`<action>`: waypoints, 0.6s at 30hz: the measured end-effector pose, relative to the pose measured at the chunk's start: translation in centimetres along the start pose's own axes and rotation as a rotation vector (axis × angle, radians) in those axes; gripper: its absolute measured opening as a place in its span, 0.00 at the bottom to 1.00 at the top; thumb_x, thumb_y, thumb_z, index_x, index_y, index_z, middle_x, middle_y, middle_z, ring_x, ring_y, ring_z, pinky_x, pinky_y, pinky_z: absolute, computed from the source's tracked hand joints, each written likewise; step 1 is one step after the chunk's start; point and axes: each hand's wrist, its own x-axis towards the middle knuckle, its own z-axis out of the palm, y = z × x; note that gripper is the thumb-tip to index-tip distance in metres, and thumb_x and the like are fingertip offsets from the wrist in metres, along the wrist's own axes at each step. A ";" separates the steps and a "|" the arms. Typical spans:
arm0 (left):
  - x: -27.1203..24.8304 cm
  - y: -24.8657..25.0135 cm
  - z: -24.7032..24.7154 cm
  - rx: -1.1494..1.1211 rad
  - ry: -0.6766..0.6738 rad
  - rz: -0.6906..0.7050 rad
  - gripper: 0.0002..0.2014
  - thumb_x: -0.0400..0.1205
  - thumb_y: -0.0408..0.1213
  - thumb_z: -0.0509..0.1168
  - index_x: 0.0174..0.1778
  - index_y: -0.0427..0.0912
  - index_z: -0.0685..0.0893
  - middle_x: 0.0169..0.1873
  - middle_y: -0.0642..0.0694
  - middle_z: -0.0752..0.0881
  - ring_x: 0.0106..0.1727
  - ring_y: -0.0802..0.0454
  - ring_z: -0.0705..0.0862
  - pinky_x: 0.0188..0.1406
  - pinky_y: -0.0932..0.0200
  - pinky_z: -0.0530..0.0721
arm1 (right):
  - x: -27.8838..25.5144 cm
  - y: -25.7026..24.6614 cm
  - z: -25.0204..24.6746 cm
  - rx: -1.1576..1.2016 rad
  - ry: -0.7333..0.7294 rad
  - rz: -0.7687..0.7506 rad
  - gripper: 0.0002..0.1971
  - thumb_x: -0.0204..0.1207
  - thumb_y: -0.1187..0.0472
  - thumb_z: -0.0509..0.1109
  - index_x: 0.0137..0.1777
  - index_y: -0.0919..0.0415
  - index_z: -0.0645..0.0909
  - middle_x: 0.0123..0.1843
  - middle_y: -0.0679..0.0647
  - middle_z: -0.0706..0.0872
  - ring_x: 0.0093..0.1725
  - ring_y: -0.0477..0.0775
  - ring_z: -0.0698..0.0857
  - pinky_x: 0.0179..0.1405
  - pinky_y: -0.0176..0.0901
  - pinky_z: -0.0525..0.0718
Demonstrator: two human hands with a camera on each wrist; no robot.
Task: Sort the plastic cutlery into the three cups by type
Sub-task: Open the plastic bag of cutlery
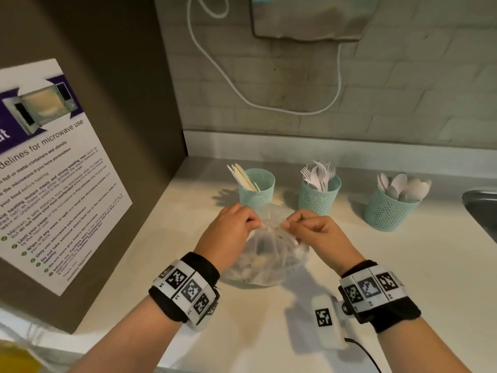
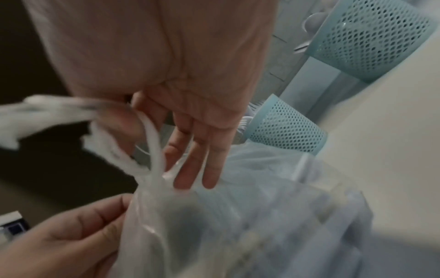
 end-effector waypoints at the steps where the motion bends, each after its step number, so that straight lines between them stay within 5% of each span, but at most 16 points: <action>1: 0.0 -0.2 -0.1 -0.021 -0.001 -0.015 0.08 0.85 0.43 0.60 0.52 0.46 0.82 0.51 0.53 0.80 0.56 0.55 0.77 0.57 0.56 0.79 | 0.1 0.0 -0.1 -0.066 0.017 0.000 0.12 0.75 0.61 0.73 0.29 0.51 0.86 0.37 0.55 0.84 0.33 0.42 0.80 0.36 0.36 0.77; 2: 0.0 -0.3 -0.2 -0.041 -0.012 -0.021 0.08 0.85 0.43 0.60 0.52 0.46 0.82 0.51 0.53 0.80 0.56 0.55 0.77 0.58 0.56 0.79 | 0.3 0.3 -0.2 -0.161 -0.004 0.004 0.05 0.76 0.61 0.72 0.42 0.50 0.87 0.37 0.54 0.85 0.32 0.41 0.80 0.39 0.36 0.78; 4: -0.1 -0.2 -0.2 -0.054 -0.041 -0.018 0.07 0.84 0.43 0.61 0.51 0.46 0.82 0.50 0.54 0.80 0.55 0.55 0.77 0.57 0.56 0.79 | 0.5 1.4 -0.1 -0.456 -0.099 -0.002 0.13 0.77 0.60 0.71 0.58 0.43 0.83 0.39 0.48 0.85 0.32 0.39 0.79 0.41 0.34 0.81; 7: -0.5 -0.4 -0.1 0.005 -0.027 -0.020 0.07 0.84 0.43 0.61 0.48 0.46 0.82 0.49 0.53 0.80 0.55 0.55 0.76 0.58 0.56 0.77 | 0.5 2.0 0.0 -0.700 -0.032 0.030 0.03 0.75 0.55 0.71 0.43 0.44 0.84 0.38 0.43 0.87 0.36 0.47 0.82 0.40 0.44 0.83; 11: -1.8 -2.4 -1.4 0.145 0.005 -0.135 0.07 0.85 0.43 0.59 0.51 0.48 0.81 0.50 0.54 0.78 0.56 0.55 0.73 0.54 0.60 0.75 | -0.5 2.6 -2.8 -0.862 0.114 0.188 0.06 0.77 0.52 0.70 0.44 0.51 0.88 0.41 0.50 0.88 0.43 0.55 0.85 0.40 0.42 0.77; 14: -2.9 -3.0 -1.9 0.211 -0.039 -0.173 0.09 0.85 0.35 0.58 0.56 0.51 0.80 0.53 0.56 0.79 0.59 0.54 0.73 0.51 0.61 0.76 | -1.2 3.6 -3.7 -0.834 0.102 0.176 0.11 0.76 0.56 0.70 0.57 0.51 0.86 0.49 0.50 0.80 0.50 0.53 0.79 0.49 0.43 0.75; 16: -3.1 -1.8 -1.8 0.182 -0.022 -0.159 0.17 0.83 0.30 0.57 0.64 0.53 0.76 0.56 0.58 0.78 0.62 0.55 0.73 0.54 0.60 0.77 | -1.3 3.5 -2.5 -0.773 0.087 0.008 0.26 0.71 0.62 0.69 0.70 0.47 0.77 0.60 0.47 0.73 0.56 0.49 0.68 0.60 0.43 0.69; 18: -2.8 0.4 -1.8 0.134 0.021 -0.156 0.14 0.86 0.41 0.55 0.67 0.56 0.73 0.54 0.59 0.78 0.60 0.57 0.75 0.53 0.57 0.80 | -1.1 2.4 -1.1 -0.760 0.029 -0.101 0.29 0.67 0.57 0.68 0.71 0.43 0.74 0.64 0.39 0.71 0.59 0.44 0.64 0.61 0.44 0.63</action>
